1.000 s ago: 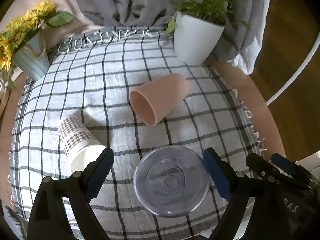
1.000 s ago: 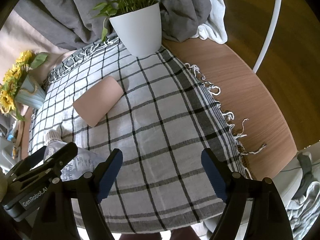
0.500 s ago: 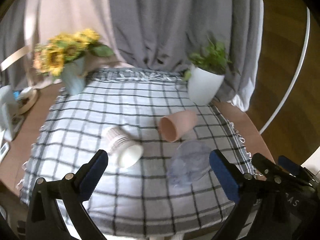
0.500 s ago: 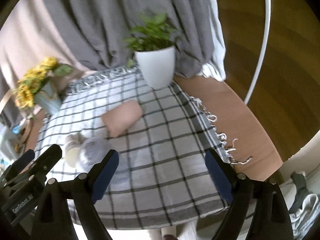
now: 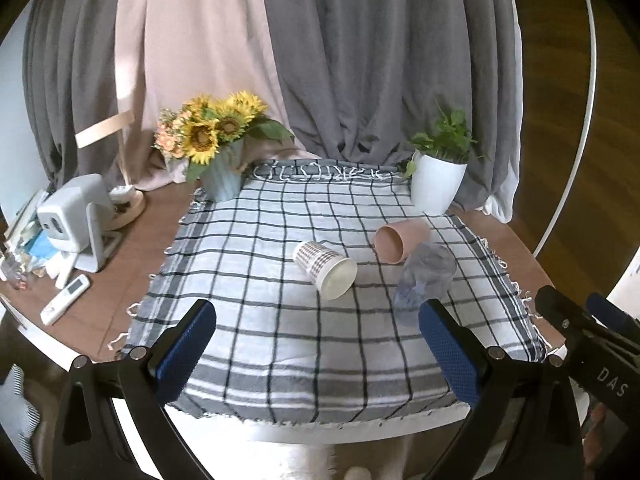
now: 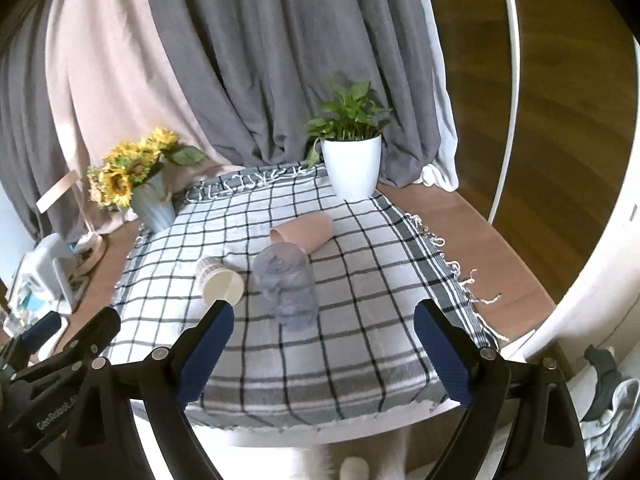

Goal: Flip cup upside down

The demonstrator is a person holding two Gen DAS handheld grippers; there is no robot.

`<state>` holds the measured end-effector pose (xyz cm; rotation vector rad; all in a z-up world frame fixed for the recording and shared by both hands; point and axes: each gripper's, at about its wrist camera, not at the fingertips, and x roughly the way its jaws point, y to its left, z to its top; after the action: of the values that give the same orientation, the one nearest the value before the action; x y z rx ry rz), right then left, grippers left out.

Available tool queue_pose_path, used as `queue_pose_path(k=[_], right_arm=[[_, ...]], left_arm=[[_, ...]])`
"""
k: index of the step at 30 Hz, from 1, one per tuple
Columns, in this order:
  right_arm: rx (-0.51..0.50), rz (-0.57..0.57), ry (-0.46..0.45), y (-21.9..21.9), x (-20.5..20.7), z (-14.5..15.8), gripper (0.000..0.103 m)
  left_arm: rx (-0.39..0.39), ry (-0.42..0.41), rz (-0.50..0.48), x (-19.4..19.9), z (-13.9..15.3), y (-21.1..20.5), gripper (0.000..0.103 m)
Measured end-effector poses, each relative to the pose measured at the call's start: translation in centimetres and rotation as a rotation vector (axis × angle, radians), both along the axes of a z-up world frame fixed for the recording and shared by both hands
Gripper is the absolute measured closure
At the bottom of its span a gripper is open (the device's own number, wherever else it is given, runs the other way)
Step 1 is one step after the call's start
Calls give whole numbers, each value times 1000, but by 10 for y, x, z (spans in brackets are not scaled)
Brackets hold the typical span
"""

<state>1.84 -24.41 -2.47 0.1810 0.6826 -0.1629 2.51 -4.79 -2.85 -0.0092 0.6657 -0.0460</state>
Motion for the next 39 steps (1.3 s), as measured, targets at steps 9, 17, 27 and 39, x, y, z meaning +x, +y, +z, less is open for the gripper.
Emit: queue_pose_path(k=[9,17,27,39], right_arm=[[-23,64,-61,20,-32,12,11],[-14,78,-58,15,-40,14,11],[-13,74,-75,11,-49,19,11],[-19,72,-79,11,-54,24,11]], left_arm=[[15,-61,21,-30,15,5,0],[13,-77,32,-39,19,4,0],[15,-96,32,-50,24,2,0],[13,-98,29,-53,26,1,0]])
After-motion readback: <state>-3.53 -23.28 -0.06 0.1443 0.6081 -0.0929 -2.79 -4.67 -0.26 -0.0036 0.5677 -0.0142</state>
